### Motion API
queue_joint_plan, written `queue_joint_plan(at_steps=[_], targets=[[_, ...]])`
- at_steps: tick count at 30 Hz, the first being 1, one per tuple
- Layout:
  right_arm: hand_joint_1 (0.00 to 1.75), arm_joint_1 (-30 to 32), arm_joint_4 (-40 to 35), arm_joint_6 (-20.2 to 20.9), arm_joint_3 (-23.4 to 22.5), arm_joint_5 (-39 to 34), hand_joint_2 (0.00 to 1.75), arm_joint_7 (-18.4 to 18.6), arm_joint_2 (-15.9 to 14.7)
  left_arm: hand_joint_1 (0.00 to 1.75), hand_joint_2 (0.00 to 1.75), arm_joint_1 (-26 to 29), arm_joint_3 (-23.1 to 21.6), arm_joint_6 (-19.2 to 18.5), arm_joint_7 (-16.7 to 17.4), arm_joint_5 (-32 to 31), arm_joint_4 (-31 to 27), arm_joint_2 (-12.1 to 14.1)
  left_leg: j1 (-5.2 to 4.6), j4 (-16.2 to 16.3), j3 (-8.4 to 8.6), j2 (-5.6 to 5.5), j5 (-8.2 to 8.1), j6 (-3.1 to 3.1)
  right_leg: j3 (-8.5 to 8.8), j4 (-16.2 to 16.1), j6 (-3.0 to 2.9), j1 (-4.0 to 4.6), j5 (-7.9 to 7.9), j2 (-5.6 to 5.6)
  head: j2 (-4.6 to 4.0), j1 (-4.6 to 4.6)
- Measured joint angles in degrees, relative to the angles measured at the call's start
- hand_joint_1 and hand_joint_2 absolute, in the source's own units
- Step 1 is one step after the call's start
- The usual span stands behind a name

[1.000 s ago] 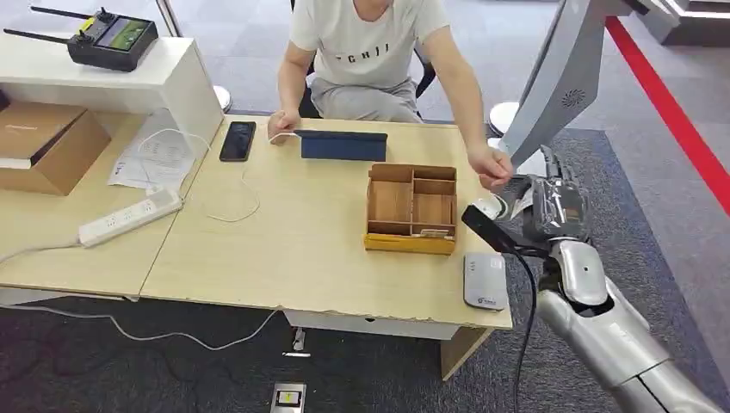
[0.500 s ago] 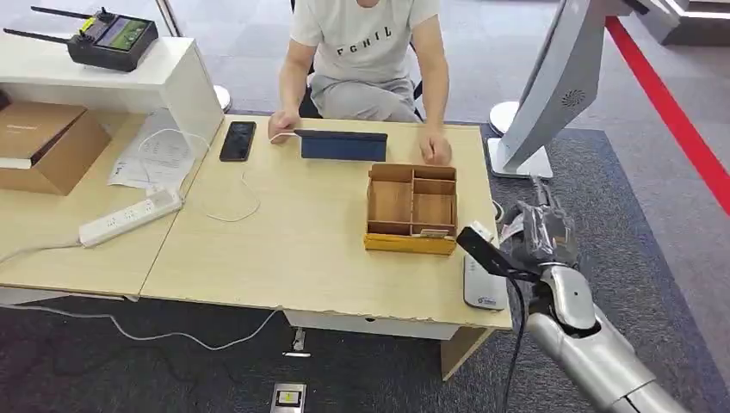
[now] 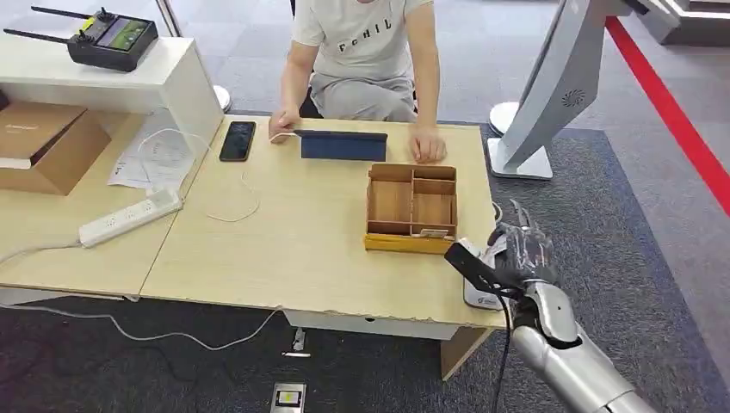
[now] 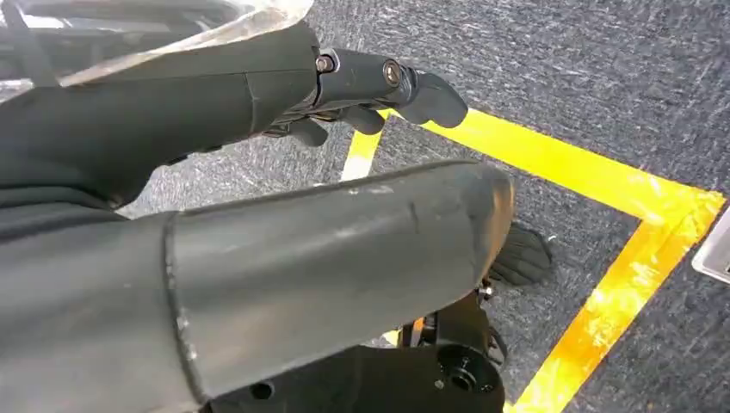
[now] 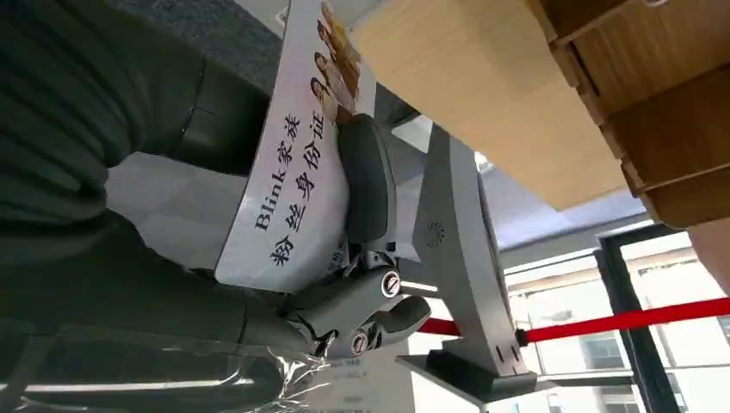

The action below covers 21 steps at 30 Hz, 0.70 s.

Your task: Pass the card to the sensor for recognition and then transmit it.

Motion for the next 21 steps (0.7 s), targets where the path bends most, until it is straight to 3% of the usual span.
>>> queue_joint_plan(at_steps=[5, 21], targets=[[1.75, -0.2, 2.3, 0.0, 0.8, -1.8, 1.75, -1.6, 1.5, 0.00, 0.00, 0.0, 0.0, 0.8, 1.0, 0.7, 0.0, -0.1, 0.00, 0.0, 0.00, 0.01, 0.00, 0.00, 0.00, 0.0, 0.00, 0.00, 0.00, 0.00, 0.00, 0.00], [1.75, -0.4, 8.3, 0.0, 2.8, -4.0, 1.75, -1.6, 3.9, 0.00, 0.00, 0.1, 0.1, 1.2, 1.0, 0.9, 0.0, -0.2, 0.00, 0.0, 0.01, 0.01, 0.00, 0.00, 0.00, 0.0, 0.00, 0.00, 0.00, 0.00, 0.00, 0.00]])
